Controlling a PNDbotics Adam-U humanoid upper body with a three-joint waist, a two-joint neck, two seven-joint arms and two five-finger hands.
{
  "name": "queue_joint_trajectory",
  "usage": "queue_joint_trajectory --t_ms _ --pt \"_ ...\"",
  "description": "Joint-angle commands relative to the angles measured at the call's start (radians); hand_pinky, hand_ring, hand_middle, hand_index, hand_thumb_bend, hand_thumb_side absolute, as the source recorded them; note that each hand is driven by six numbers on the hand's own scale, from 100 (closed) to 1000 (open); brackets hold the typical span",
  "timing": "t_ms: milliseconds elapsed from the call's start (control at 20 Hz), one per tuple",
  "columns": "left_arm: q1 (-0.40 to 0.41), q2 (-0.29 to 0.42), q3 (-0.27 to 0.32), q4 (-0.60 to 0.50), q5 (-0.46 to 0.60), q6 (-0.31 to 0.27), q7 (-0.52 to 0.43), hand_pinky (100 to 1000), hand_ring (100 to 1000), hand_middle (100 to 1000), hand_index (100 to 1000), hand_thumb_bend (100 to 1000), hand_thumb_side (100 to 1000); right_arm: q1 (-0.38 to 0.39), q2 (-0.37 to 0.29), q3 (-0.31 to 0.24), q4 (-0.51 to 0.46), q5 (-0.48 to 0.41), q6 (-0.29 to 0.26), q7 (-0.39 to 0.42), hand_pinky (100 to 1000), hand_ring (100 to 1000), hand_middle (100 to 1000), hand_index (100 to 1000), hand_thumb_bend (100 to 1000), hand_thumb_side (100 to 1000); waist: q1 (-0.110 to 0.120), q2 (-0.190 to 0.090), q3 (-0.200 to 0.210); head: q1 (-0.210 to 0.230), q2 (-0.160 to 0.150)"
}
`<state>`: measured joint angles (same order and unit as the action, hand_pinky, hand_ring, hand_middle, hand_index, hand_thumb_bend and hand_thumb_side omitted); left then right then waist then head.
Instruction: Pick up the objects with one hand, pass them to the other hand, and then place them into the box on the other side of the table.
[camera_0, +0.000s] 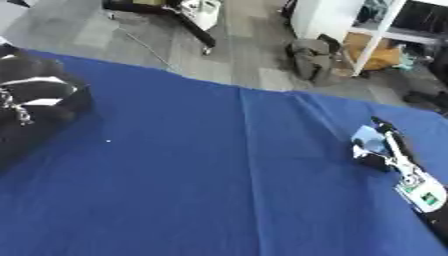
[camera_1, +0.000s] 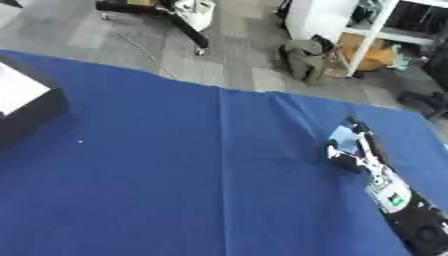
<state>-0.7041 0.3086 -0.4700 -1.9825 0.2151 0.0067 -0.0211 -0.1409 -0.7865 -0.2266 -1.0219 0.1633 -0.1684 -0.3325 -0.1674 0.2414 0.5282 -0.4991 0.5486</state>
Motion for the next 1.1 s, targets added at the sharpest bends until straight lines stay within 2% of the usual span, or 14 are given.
queue_joint_trajectory --t_ms 50,250,600,700,750,900,1100 --pt "-0.019 0.014 0.000 -0.018 -0.003 0.000 -0.004 752 797 800 840 1000 586 0.001 -0.017 0.001 0.007 0.016 0.022 0.011 799 925 956 1000 100 206 0.007 -0.009 0.000 -0.006 -0.006" --pt "-0.019 0.014 -0.001 -0.018 -0.002 0.000 -0.005 752 797 800 841 1000 587 0.003 -0.016 0.004 0.018 0.039 0.050 0.016 797 923 951 1000 100 198 0.007 -0.010 -0.001 -0.008 -0.004" --pt "-0.017 0.015 -0.002 -0.018 -0.002 0.000 -0.004 753 797 801 841 1000 588 0.007 -0.012 0.006 0.029 0.070 0.077 0.018 739 857 869 927 100 198 0.006 -0.010 -0.003 -0.012 -0.001" --pt "-0.016 0.015 -0.002 -0.018 -0.002 0.000 -0.004 753 797 800 841 1000 588 0.007 -0.011 0.003 0.029 0.079 0.083 0.001 718 826 817 878 100 199 0.006 -0.011 -0.003 -0.013 0.000" --pt "-0.016 0.015 -0.002 -0.018 -0.002 0.000 -0.004 753 797 800 841 1000 589 0.007 -0.010 0.001 0.028 0.082 0.085 -0.014 698 795 747 793 100 204 0.006 -0.011 -0.003 -0.013 0.001" --pt "-0.015 0.015 -0.002 -0.018 -0.002 0.000 -0.003 753 797 800 841 1000 592 0.008 -0.008 -0.004 0.022 0.082 0.083 -0.068 673 752 621 650 100 222 0.007 -0.011 -0.004 -0.014 0.002" --pt "-0.012 0.015 -0.002 -0.018 -0.003 0.002 -0.003 753 797 801 841 1000 593 0.010 -0.004 -0.012 0.006 0.070 0.066 -0.143 656 726 532 540 100 276 0.008 -0.012 -0.009 -0.014 0.005"
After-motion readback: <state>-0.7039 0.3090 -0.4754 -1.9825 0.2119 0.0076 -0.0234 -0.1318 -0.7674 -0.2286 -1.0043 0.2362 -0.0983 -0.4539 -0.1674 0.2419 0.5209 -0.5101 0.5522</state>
